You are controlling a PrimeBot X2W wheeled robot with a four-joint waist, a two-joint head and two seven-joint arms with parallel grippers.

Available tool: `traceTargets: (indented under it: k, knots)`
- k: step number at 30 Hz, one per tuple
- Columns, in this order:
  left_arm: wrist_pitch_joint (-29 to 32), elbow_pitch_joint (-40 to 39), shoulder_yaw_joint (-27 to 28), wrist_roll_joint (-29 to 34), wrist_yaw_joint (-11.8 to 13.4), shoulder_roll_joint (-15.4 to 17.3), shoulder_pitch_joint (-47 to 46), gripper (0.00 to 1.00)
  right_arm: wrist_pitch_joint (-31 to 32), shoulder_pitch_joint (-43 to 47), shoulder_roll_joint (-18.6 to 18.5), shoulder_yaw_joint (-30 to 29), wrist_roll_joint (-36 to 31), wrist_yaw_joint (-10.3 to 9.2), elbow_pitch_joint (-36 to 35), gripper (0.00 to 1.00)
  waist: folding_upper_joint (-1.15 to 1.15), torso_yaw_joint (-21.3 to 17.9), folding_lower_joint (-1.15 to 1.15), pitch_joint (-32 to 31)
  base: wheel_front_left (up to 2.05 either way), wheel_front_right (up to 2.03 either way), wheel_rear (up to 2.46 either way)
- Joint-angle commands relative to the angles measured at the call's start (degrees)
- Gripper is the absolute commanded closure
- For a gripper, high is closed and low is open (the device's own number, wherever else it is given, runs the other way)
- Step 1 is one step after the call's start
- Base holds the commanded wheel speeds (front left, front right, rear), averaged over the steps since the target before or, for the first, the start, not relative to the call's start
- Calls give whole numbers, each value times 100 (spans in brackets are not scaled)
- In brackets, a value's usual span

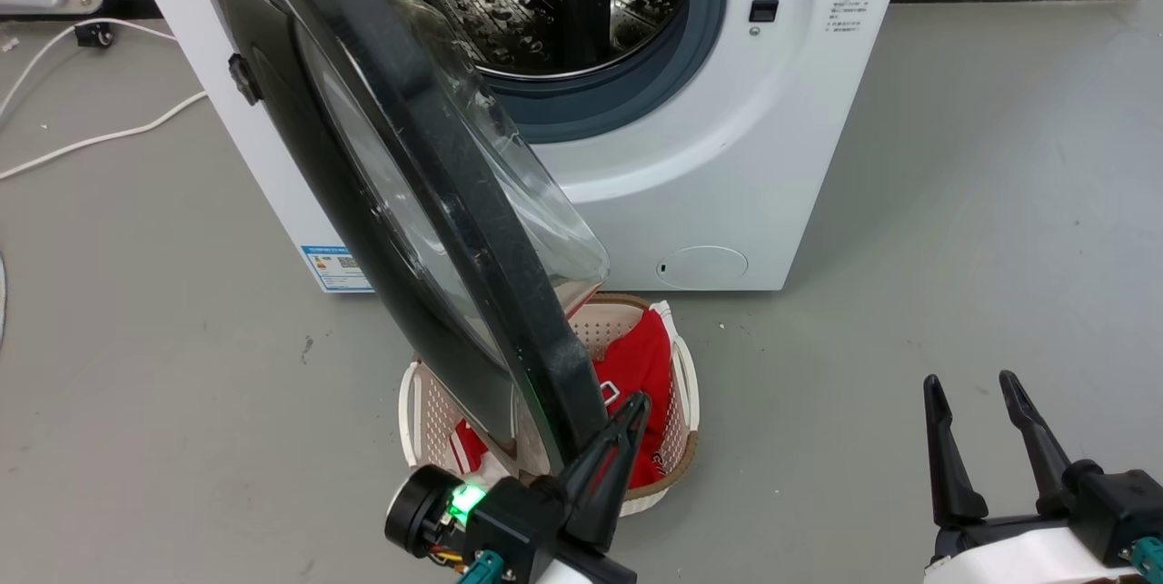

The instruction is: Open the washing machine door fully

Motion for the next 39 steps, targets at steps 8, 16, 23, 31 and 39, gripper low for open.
traceTargets:
  k: [8,16,23,31,39]
  knots:
    - [-166,281,173,-70,281,-52,-251,100,-12,-164,21,16,57,-3,81,0,0,-67,0,99,0,0,0]
    - [-114,286,299,-121,502,35,-30,100,-47,-90,21,-10,81,-3,147,0,0,53,0,-39,0,0,0]
    - [-42,176,340,-158,631,87,198,100,-5,-31,21,-53,31,-3,127,0,0,293,0,-100,0,0,0]
    - [-115,-64,320,-162,725,149,374,100,70,7,20,-114,-63,-3,27,0,0,941,0,-57,0,0,0]
    - [-237,-275,362,-198,874,142,536,100,127,17,15,-220,-123,-3,-114,0,0,1662,0,-17,0,0,0]
